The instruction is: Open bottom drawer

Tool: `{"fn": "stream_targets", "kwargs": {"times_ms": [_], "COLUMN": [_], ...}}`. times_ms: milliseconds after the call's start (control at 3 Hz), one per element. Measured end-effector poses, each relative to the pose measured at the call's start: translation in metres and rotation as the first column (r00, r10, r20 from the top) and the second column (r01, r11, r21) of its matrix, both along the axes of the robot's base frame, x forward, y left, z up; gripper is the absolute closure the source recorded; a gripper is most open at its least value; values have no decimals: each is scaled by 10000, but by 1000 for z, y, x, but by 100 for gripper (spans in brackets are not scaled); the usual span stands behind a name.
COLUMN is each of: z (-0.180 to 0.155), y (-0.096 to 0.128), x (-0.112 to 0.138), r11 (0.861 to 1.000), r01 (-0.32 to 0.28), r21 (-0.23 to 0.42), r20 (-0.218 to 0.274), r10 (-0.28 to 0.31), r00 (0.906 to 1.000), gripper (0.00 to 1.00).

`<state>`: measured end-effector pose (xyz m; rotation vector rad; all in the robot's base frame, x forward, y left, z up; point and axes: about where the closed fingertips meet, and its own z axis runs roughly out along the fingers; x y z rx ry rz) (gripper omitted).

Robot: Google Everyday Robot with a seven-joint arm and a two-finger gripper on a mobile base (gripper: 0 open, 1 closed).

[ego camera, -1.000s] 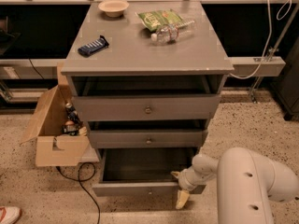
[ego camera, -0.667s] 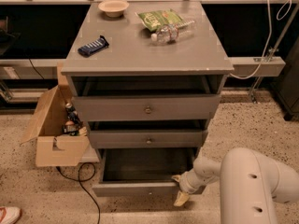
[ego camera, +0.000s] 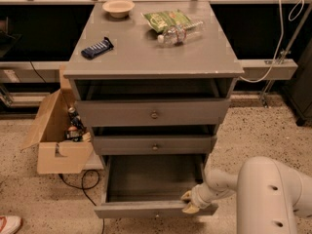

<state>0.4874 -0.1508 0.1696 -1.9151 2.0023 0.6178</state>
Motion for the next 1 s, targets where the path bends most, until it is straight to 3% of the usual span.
{"fn": "stream_targets", "kwargs": {"times_ms": [333, 667, 1000], "z": [0, 8, 32], "y": [0, 0, -7], "x": [0, 5, 10], "r11": [10000, 9999, 9992], "r01": [0, -2, 86], "r21": [0, 145, 380], "r20": [0, 299, 1020], "r10": [0, -2, -124], "r00": [10000, 9996, 9947], "gripper": [63, 40, 16]}}
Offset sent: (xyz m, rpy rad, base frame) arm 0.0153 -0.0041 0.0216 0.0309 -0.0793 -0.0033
